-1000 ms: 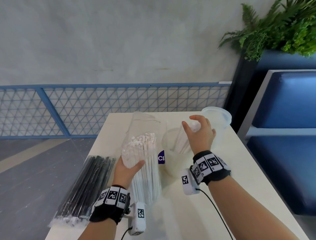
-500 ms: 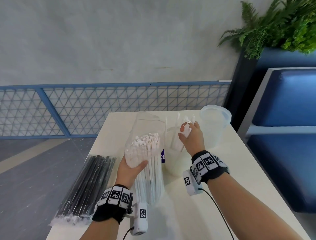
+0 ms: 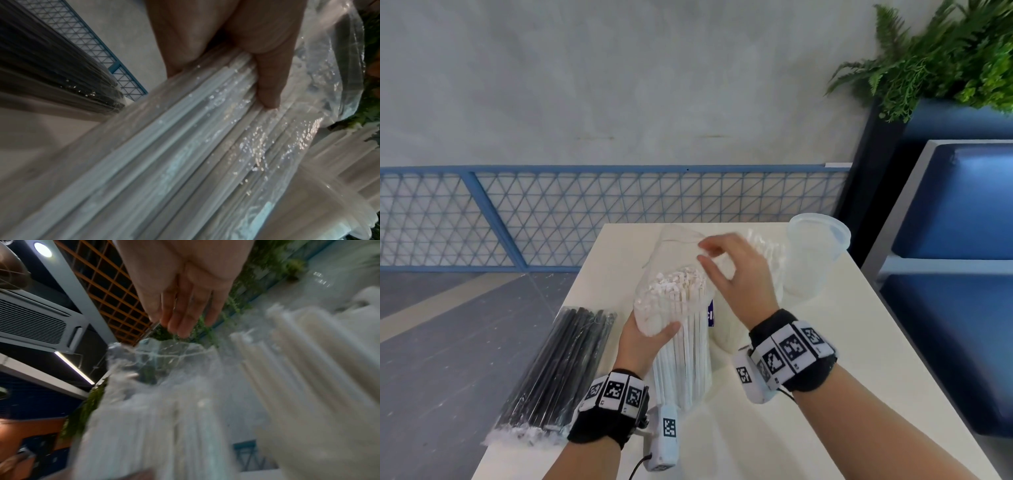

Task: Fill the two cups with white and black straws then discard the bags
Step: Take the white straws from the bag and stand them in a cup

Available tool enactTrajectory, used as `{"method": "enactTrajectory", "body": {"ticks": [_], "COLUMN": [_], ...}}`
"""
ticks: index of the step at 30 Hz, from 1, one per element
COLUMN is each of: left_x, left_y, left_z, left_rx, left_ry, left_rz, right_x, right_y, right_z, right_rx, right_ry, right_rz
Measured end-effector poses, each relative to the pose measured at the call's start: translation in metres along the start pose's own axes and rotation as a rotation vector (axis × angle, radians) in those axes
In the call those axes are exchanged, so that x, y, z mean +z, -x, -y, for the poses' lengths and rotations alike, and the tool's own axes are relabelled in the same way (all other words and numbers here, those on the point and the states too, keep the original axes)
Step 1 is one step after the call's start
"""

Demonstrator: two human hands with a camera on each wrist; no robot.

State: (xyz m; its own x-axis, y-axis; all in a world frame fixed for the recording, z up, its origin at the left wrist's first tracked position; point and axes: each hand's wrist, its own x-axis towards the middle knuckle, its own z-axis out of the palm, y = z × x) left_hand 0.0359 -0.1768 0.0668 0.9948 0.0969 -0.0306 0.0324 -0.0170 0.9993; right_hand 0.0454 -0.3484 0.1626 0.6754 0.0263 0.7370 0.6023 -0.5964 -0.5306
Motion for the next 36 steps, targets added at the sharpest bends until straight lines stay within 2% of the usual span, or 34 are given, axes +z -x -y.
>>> {"method": "enactTrajectory", "body": {"ticks": [3,6,17,22,28,33,36], "left_x": [0.001,-0.001,-0.005,-0.007,-0.005,-0.002,0.000], "left_y": [0.002,0.006,0.006,0.006,0.006,0.007,0.004], "left_z": [-0.002,-0.002,0.002,0.002,0.001,0.001,0.004], "left_rx": [0.023,0.013,-0.014,-0.014,0.001,0.019,0.023], "left_ry": [0.004,0.022,0.005,0.015,0.019,-0.001,-0.036], "left_rz": [0.021,0.041,0.090,0.084,0.069,0.068,0.055], "right_x": [0.017,0.025,0.022,0.022,0.032,0.041,0.044], "right_y": [0.014,0.022,0.024,0.032,0.045,0.064,0.068], "right_z": [0.001,-0.010,-0.012,-0.018,-0.020,-0.021,-0.019], "right_rx": [0.087,0.220,0.438,0.479,0.468,0.473,0.516], "right_ry": [-0.004,0.037,0.010,-0.054,0.056,0.018,-0.028], "right_rz": [0.214,0.356,0.509,0.490,0.567,0.414,0.275]}}
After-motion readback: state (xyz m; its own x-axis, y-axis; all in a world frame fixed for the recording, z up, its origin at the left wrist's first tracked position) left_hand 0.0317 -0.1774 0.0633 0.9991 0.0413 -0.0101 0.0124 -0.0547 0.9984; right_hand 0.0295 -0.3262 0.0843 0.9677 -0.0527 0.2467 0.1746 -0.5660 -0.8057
